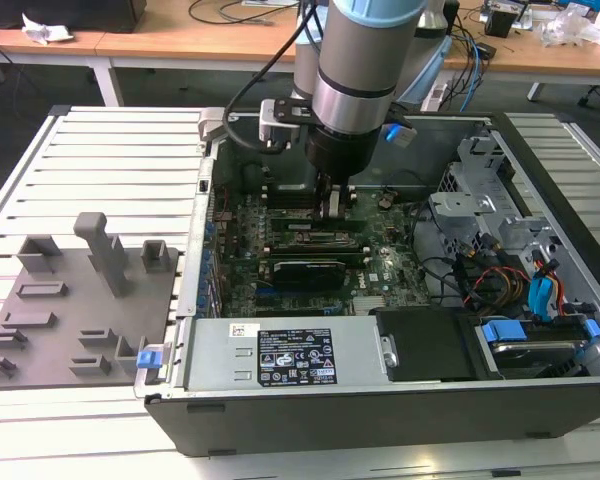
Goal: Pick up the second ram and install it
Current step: 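Insert the second ram into the second slot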
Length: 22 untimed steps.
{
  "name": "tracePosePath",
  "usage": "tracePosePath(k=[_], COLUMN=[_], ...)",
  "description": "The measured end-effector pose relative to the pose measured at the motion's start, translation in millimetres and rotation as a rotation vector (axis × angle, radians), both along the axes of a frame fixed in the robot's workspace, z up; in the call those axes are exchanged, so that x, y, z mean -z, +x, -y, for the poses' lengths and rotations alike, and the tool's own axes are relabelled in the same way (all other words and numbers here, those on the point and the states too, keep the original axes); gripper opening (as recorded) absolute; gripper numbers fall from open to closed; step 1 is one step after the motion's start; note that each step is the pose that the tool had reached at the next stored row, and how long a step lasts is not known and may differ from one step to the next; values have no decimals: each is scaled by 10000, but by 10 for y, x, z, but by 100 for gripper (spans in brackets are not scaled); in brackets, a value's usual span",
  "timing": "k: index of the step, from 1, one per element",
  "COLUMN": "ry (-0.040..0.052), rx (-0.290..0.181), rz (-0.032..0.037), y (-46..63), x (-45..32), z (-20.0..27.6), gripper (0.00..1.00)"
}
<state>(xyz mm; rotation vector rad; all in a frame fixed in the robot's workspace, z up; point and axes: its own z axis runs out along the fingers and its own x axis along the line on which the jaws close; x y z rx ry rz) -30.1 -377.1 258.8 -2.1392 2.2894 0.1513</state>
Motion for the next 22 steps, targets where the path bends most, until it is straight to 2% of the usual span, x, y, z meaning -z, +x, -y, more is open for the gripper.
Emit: tracePosePath(k=[6,9,13,14,15,22], ry=[1,1,0,0,1,-14], rx=[-2,-2,-1,-2,-1,-94], rz=[1,1,0,0,0,0], y=[1,0,0,0,0,4], x=[48,53,75,88,123,227], z=[36,95,103,105,127,105], gripper=[13,13,13,13,13,13])
